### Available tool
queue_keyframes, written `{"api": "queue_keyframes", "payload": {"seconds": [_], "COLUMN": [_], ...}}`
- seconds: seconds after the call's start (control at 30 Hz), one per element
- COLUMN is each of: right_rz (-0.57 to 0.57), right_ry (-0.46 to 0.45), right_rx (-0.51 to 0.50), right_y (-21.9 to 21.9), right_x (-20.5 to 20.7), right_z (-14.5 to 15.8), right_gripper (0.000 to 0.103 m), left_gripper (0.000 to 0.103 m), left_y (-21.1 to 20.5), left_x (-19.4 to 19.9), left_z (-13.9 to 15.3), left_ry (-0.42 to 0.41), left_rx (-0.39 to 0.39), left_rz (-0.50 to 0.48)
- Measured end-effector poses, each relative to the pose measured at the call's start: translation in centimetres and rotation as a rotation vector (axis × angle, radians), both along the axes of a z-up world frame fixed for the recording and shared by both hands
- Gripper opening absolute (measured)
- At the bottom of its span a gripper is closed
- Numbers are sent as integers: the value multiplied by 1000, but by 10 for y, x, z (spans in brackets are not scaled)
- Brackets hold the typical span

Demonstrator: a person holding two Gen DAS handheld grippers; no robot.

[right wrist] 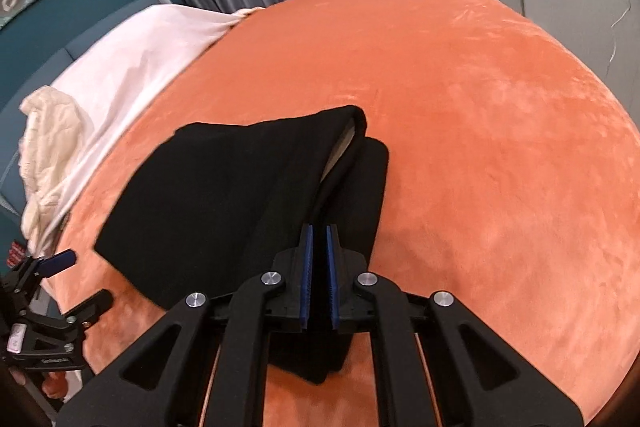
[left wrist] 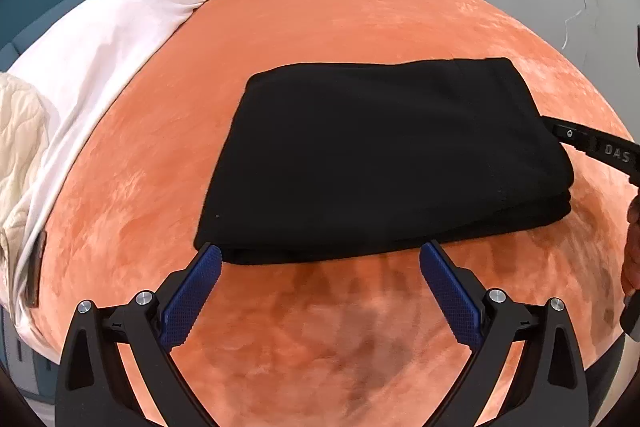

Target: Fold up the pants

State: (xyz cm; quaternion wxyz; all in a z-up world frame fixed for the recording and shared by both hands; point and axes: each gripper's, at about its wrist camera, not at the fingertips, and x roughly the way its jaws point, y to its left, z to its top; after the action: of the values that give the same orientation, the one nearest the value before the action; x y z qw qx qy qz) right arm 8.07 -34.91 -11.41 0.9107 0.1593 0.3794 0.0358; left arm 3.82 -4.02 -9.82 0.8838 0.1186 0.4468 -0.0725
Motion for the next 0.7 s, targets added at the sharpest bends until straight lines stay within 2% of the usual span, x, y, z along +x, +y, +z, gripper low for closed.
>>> {"api": "queue_keyframes", "payload": {"seconds": [0.1,0.13,0.17,0.23,0.33,0.43,0.5,0.53,0.57,0.6,0.7], "right_rz": [26,40,41,28,19,18,3,5,8,4,-35], "right_ry": [-28,-38,-50,-73,-38,22,44,51,36,19,-33], "right_rx": [60,87,93,41,-18,66,49,31,21,-9,3], "right_y": [0,1,4,11,15,6,6,7,8,9,-4], "right_x": [0,0,0,4,19,32,36,37,35,30,16], "right_z": [6,9,12,18,12,-4,-11,-13,-10,-2,15], "right_gripper": [11,22,46,72,69,50,29,23,3,0,0], "left_gripper": [98,98,98,98,98,98,98,98,98,98,98], "left_y": [-7,-9,-12,-17,-21,-25,-26,-27,-28,-29,-30], "left_x": [0,0,-1,-1,-2,-2,-3,-2,-2,-2,-3], "left_z": [-2,-3,-3,-4,-3,-3,-4,-5,-6,-6,-4], "left_ry": [9,15,16,18,14,14,17,20,22,23,16], "left_rx": [3,0,0,7,15,15,16,20,22,25,24], "left_rz": [-6,-8,-9,-11,-16,-19,-22,-24,-26,-29,-36]}}
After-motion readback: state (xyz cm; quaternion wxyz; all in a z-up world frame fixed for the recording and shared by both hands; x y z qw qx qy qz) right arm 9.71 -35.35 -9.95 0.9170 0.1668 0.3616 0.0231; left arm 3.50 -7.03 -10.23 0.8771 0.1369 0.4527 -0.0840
